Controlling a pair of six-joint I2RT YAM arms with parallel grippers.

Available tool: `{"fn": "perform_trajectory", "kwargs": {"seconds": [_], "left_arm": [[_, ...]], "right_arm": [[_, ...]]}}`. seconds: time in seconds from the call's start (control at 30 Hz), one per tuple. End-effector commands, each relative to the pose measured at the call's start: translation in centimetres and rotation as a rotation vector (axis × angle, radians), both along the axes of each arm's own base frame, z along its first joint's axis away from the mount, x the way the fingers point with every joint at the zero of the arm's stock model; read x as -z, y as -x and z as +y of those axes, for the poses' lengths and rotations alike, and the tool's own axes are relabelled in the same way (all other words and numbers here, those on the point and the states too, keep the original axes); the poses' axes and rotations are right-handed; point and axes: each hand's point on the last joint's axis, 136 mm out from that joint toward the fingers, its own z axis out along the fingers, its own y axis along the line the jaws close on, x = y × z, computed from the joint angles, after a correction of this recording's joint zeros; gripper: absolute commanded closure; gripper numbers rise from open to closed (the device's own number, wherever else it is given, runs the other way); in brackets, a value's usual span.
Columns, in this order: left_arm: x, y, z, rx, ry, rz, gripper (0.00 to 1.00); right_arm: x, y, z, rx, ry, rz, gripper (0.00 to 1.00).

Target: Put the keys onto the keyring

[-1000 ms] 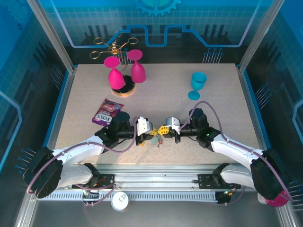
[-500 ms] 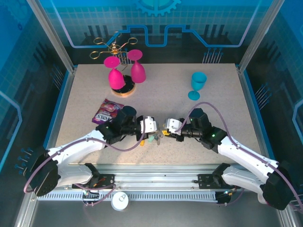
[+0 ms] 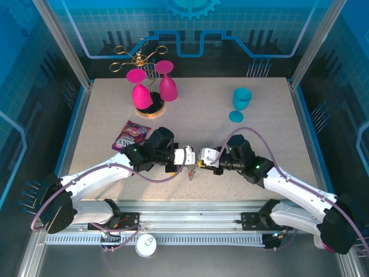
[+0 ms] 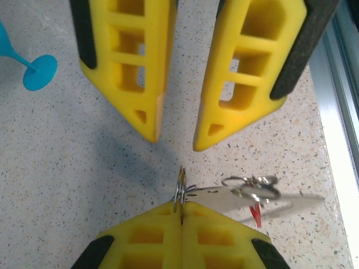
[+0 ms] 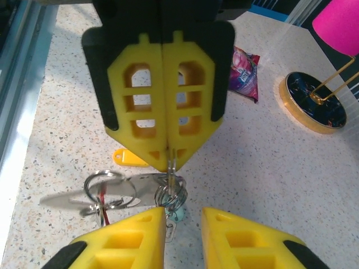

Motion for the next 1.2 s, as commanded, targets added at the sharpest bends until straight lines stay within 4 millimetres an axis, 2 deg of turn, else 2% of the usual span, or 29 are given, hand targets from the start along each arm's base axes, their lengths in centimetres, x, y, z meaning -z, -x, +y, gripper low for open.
{"fn": "perform_trajectory", "kwargs": {"seconds": [0.0,0.37,0.5,0.6,0.67,0.77,0.9,1.17], "left_arm": [[-1.7,0.3,-1.1,0.049,0.046,-0.014,1.0],[-2.1,0.9,-1.4,0.058,0.067,0.032,1.0],[-1.8,0.8,-1.2,0.051,0.052,0.037,1.0],[-2.2,0.6,-1.3,0.042,0.061,0.034,1.0],[-2.7,0.3,-1.3,0.01,0.091,0.036,0.99],[-3.6,0.1,-0.6,-0.04,0.183,0.044,0.8],[-4.3,0.4,0.5,-0.091,0.313,0.045,0.67],[-5.1,1.9,0.1,-0.053,0.48,0.08,0.64]], "right_arm": [[-0.1,0.9,1.0,-0.054,-0.056,0.014,0.76],[-0.2,0.6,2.3,-0.082,-0.127,0.016,0.82],[-0.4,0.8,2.6,-0.09,-0.158,0.024,0.87],[-0.4,0.9,2.6,-0.097,-0.163,0.03,1.0],[-0.5,1.1,2.5,-0.1,-0.181,0.035,1.0],[-1.6,1.2,2.1,-0.099,-0.262,0.034,1.0],[-2.9,1.8,1.8,-0.146,-0.342,0.049,1.0],[-5.0,2.5,1.7,-0.22,-0.433,0.064,1.0]]}}
